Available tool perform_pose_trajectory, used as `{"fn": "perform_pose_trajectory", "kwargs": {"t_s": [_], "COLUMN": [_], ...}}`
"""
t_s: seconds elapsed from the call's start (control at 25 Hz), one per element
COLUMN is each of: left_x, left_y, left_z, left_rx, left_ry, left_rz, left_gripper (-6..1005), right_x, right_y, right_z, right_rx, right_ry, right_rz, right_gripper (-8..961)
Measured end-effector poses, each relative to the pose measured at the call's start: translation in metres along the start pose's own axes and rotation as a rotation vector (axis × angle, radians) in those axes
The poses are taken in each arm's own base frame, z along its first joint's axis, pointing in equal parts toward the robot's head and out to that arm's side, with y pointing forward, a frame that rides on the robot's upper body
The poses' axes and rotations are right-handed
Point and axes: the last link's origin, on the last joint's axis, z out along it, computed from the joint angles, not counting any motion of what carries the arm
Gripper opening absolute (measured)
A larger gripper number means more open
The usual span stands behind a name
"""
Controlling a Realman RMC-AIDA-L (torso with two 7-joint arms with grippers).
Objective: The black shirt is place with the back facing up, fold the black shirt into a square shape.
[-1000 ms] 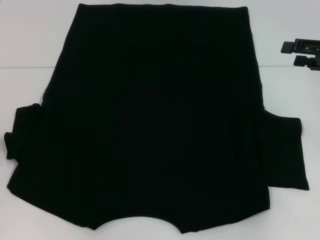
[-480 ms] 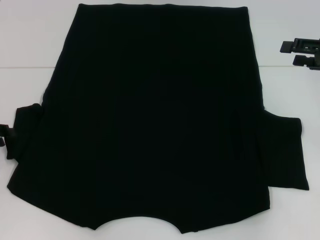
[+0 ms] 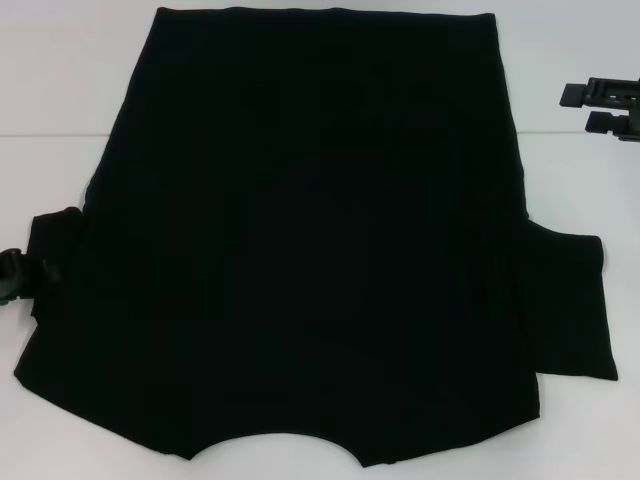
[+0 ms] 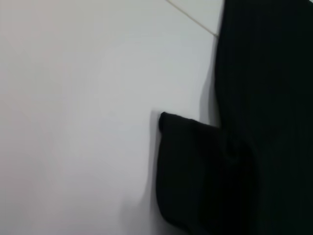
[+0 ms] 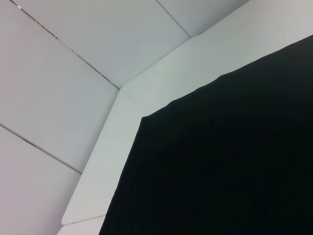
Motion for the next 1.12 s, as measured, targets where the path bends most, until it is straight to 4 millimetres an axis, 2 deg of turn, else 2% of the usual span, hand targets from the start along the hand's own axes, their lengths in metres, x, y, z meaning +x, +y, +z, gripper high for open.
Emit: {"fn": "perform_pose_trajectory", "kwargs": {"t_s": [0.28,0.48,0.72,1.12], "left_x": [0.002,0.001,0.005,0.024], "left_y": [0.003,0.002,-0.002,-0.021], "left_z": [0.002,0.001,-0.009,-0.041], "left_rx": [0.01,0.008,0.015,0.105], "left_ry": [-0.008,-0.01,0.0,0.059], "left_rz": [0.016,0.017,0.021,0.022], "left_gripper": [399,184,11,11], "right_x": [0.001,0.001,0.002,0.002], "right_y": [0.0,0.0,-0.001,-0.002], "right_z": [0.0,-0.001,-0.001,-0.002], "right_rx": [-0.002,-0.002,-0.001,-0.001], "right_ry": [0.002,0.001,0.001,0.002], "right_rz": [0.001,0.002,0.004,0.004], "right_gripper": [758,758,758,758]}}
